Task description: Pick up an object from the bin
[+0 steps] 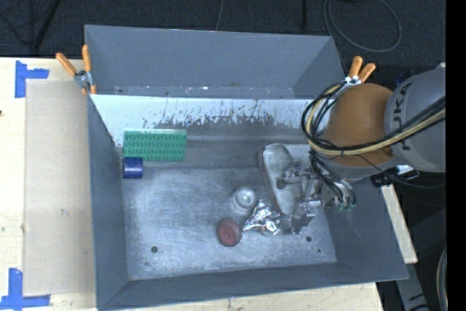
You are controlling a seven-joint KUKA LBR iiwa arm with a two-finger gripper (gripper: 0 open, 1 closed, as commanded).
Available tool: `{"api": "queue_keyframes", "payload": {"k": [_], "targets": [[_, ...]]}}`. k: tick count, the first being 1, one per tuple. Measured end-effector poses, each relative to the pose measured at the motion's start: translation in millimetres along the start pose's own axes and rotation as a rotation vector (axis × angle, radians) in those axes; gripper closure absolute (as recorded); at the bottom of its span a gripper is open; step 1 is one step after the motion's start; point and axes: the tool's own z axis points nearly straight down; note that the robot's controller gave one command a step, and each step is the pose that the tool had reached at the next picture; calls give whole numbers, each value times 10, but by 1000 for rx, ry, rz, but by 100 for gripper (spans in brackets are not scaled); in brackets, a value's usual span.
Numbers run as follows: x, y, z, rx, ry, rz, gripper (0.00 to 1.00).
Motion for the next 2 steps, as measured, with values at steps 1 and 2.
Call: {"api": "queue_keyframes", "payload": {"k": [1, 2], "targets": [[457, 613, -12, -3, 4, -104, 0], [436, 590, -20, 0, -1, -103, 100]]}}
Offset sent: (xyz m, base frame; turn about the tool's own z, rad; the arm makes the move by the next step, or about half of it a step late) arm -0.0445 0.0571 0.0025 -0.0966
